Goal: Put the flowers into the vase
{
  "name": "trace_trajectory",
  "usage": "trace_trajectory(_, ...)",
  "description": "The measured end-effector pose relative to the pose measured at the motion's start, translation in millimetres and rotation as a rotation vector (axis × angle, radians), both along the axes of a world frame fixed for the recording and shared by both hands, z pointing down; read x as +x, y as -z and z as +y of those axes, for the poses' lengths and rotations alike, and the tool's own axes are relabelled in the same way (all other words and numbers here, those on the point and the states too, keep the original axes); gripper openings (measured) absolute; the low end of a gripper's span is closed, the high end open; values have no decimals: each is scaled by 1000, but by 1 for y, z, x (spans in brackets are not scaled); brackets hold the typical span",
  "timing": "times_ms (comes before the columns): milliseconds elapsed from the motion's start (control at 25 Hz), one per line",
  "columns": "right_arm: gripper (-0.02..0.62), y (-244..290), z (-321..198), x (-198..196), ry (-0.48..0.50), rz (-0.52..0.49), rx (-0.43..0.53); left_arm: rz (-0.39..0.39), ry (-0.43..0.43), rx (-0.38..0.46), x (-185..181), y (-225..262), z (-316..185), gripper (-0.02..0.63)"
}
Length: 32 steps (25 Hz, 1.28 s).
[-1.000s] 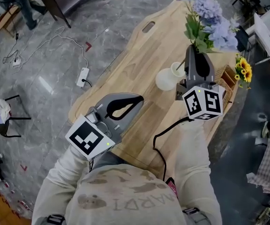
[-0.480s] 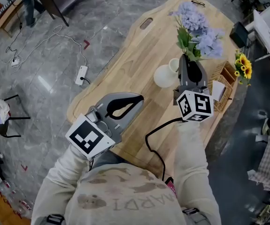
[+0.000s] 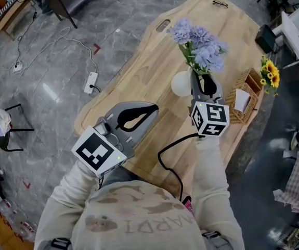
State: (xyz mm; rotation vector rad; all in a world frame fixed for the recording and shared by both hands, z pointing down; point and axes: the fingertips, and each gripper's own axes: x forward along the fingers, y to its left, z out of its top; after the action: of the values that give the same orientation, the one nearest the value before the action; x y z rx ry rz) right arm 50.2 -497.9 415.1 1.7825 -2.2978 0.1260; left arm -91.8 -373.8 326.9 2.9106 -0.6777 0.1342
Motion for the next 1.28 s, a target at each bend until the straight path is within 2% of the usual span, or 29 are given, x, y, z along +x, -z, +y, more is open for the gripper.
trace_trajectory(320, 184, -4, 14, -1, -1, -74, -51, -7, 2, -12, 0, -1, 2, 1)
trace_trajectory(560, 210, -9, 22, 5, -35, 27, -140, -5, 0, -9, 0, 0, 7, 1)
trace_trajectory(800, 201, -8, 32, 10, -84, -2, -111, -7, 1, -12, 1, 2, 10, 1)
trace_trajectory(1040, 157, -3, 47, 5, -70, -99, -86, -4, 12, -2, -2, 6, 13, 1)
trace_trajectory(1240, 26, 11, 70, -4, -49, -153, -53, -4, 4, 16, -3, 13, 19, 1)
trace_trajectory(1280, 26, 16, 75, -8, -36, -158, -45, -1, 1, 18, -3, 14, 20, 0)
